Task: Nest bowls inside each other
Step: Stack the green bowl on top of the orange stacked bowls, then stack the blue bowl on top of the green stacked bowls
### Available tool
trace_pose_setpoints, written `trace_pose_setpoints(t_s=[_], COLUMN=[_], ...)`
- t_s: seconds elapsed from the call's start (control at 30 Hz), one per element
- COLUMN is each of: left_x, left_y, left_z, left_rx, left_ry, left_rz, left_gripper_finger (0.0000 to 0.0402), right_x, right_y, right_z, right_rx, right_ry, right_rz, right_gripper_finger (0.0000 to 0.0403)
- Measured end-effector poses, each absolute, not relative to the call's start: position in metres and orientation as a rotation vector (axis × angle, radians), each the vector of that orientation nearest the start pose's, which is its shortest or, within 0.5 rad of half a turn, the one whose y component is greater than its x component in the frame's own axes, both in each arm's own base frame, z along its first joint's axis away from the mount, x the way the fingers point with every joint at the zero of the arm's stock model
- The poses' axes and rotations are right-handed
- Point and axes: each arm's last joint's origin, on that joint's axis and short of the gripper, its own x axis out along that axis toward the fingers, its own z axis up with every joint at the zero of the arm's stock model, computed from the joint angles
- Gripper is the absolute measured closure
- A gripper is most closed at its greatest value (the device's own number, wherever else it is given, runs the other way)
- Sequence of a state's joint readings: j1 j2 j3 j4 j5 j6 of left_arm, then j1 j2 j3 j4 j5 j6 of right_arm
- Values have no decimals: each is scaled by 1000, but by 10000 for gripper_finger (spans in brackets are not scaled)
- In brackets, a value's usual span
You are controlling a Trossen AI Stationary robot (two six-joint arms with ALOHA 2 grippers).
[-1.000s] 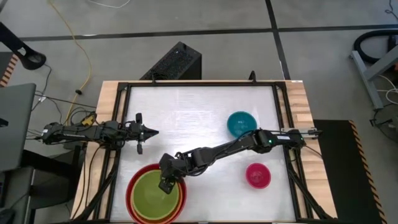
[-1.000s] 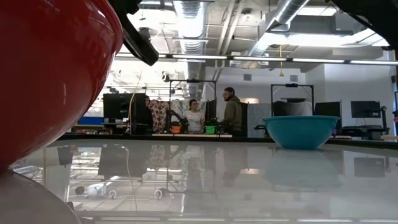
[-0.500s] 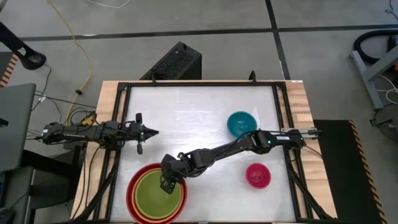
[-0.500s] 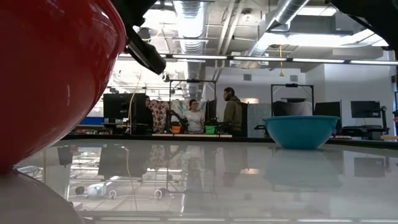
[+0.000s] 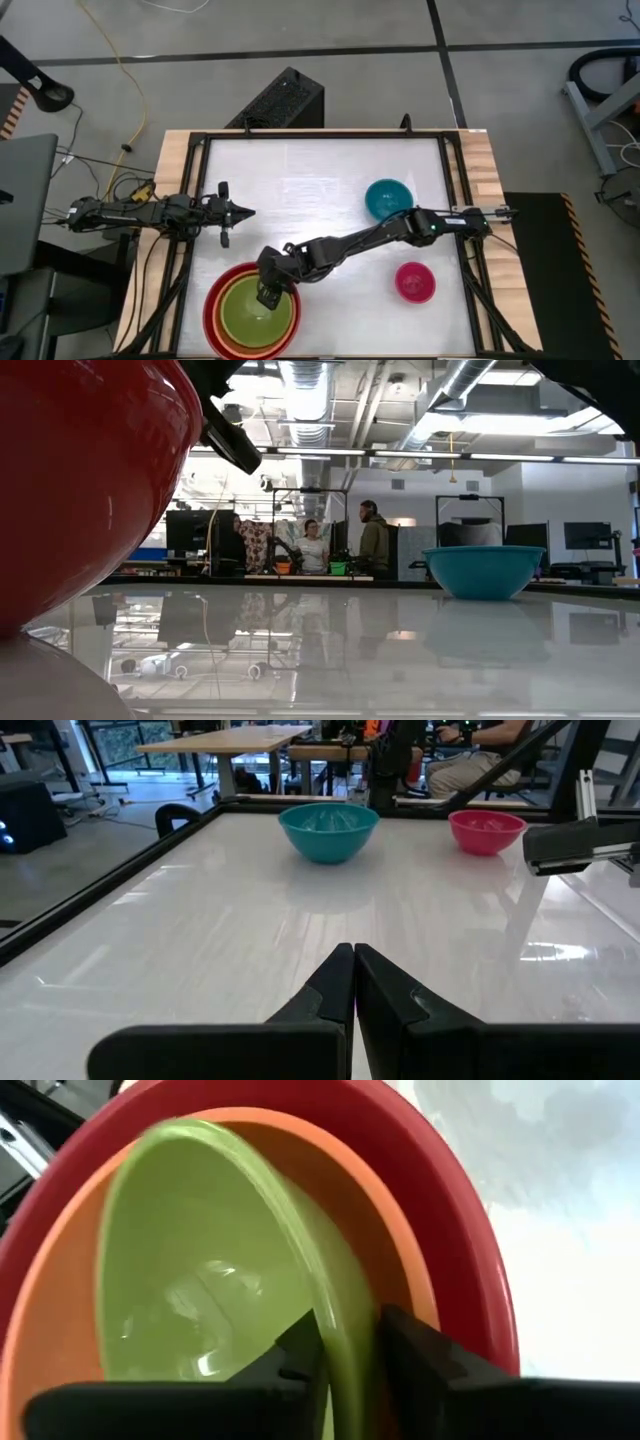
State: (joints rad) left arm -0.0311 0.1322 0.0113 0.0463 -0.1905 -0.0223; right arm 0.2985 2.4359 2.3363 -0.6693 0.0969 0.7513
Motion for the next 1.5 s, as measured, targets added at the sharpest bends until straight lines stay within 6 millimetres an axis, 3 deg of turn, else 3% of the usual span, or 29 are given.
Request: trace_pose_setpoints(t_s=[0.27,0.43,0.67,0.87,0.97,1.1,1.27,1.5], left_x=[105,105,105,105,105,105,105,105], left_y=[2,2,2,2,2,2,2,2], left_z=[161,161,161,161,161,161,161,161], left_rx=[-14,-14,-14,-13,-13,-13,-13,-13], left_ry=[72,72,73,78,79,79,78,78], left_rz=[160,159,160,159,159,159,160,159], left_gripper_finger=[401,401,401,401,401,401,401,401], right_x=[514,508,467,411,397,382,339,257], right_y=[147,139,116,81,64,39,-3,-45], right_z=[261,285,331,351,351,349,324,286], right_rx=[570,552,402,292,279,320,373,676], right_ry=[768,735,794,1030,1081,1126,1207,1078], right_rz=[-65,-48,-196,-547,-716,-718,-926,-1074], right_gripper_finger=[207,185,196,211,217,224,224,214])
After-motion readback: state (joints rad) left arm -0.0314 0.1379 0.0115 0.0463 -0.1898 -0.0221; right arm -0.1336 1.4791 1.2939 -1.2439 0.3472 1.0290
